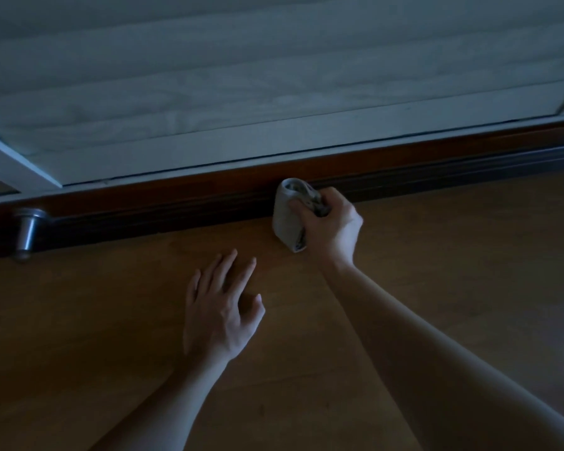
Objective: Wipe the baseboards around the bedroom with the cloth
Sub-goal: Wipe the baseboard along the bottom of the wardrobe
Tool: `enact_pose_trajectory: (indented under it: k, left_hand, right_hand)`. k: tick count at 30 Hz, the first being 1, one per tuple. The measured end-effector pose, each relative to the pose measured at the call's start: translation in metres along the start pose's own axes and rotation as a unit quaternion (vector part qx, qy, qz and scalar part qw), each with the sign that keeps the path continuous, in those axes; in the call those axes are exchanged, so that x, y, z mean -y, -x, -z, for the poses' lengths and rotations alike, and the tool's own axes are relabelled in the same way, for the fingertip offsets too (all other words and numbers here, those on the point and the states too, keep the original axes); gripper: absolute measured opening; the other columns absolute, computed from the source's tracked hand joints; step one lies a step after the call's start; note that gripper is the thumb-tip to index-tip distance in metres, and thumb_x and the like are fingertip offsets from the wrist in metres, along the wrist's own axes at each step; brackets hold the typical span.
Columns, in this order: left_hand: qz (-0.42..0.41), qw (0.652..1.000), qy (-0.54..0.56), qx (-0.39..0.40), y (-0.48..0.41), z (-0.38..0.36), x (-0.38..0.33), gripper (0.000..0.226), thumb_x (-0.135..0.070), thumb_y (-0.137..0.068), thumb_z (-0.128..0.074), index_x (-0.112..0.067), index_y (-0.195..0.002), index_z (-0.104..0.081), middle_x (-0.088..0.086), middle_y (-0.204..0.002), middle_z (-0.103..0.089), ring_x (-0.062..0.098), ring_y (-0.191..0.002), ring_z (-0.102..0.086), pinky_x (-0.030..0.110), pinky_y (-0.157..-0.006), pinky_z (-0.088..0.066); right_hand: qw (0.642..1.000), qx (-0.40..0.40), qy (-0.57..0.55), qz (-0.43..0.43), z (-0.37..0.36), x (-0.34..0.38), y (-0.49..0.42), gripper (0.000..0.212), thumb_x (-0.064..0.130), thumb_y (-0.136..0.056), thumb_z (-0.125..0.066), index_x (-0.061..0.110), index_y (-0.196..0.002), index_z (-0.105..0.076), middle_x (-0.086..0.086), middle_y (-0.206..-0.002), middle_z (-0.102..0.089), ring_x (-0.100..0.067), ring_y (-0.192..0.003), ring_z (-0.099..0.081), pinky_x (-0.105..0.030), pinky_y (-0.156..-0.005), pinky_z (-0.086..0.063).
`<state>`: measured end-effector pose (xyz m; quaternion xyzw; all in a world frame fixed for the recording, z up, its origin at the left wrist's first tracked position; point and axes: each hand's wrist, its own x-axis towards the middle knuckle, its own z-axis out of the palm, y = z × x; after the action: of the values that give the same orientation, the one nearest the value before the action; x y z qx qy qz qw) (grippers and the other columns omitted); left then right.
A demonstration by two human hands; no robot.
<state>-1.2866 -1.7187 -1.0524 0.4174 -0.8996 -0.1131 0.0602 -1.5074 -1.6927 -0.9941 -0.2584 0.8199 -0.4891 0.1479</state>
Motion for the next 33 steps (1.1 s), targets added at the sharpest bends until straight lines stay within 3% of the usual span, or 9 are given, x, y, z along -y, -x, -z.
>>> enact_pose_trajectory:
  k: [11,19,25,33]
  left_hand:
    - [-0.001,1.0,-0.01,-0.025,0.0,-0.003,-0.001,0.061,-0.056,-0.093,-0.041,-0.032,-0.149,-0.05,0.001,-0.161,-0.036,0.024,-0.15,-0.028,0.053,-0.121,-0.021]
    - [0.009,1.0,-0.015,-0.012,0.0,-0.002,-0.002,0.061,-0.058,-0.094,-0.037,-0.034,-0.15,-0.048,-0.001,-0.163,-0.032,0.022,-0.152,-0.024,0.052,-0.122,-0.018]
    - [0.012,1.0,-0.014,-0.007,0.001,-0.001,-0.003,0.06,-0.057,-0.095,-0.038,-0.036,-0.151,-0.045,-0.002,-0.164,-0.03,0.02,-0.153,-0.02,0.051,-0.123,-0.015]
    - [0.012,1.0,-0.021,-0.005,0.001,-0.004,-0.002,0.06,-0.058,-0.096,-0.036,-0.036,-0.151,-0.045,-0.002,-0.164,-0.03,0.02,-0.153,-0.02,0.051,-0.123,-0.016]
  right_hand:
    - [0.999,-0.041,0.009,-0.023,0.059,-0.026,-0.029,0.022,0.035,-0.085,-0.078,0.02,-0.08,-0.062,0.012,-0.074,-0.061,0.001,-0.067,-0.054,-0.005,-0.051,-0.037]
    - [0.991,-0.106,-0.04,-0.076,0.09,-0.048,-0.043,0.023,0.031,-0.09,-0.073,0.014,-0.091,-0.058,0.01,-0.083,-0.056,0.0,-0.072,-0.053,-0.002,-0.055,-0.041]
    - [0.972,-0.191,-0.069,-0.115,0.09,-0.058,-0.044,0.023,0.027,-0.092,-0.071,0.014,-0.093,-0.053,0.013,-0.084,-0.051,-0.001,-0.073,-0.051,-0.006,-0.06,-0.042]
    - [0.978,-0.168,-0.07,-0.098,0.053,-0.036,-0.022,0.023,0.022,-0.087,-0.078,0.015,-0.087,-0.056,0.014,-0.077,-0.056,0.006,-0.064,-0.053,-0.001,-0.054,-0.038]
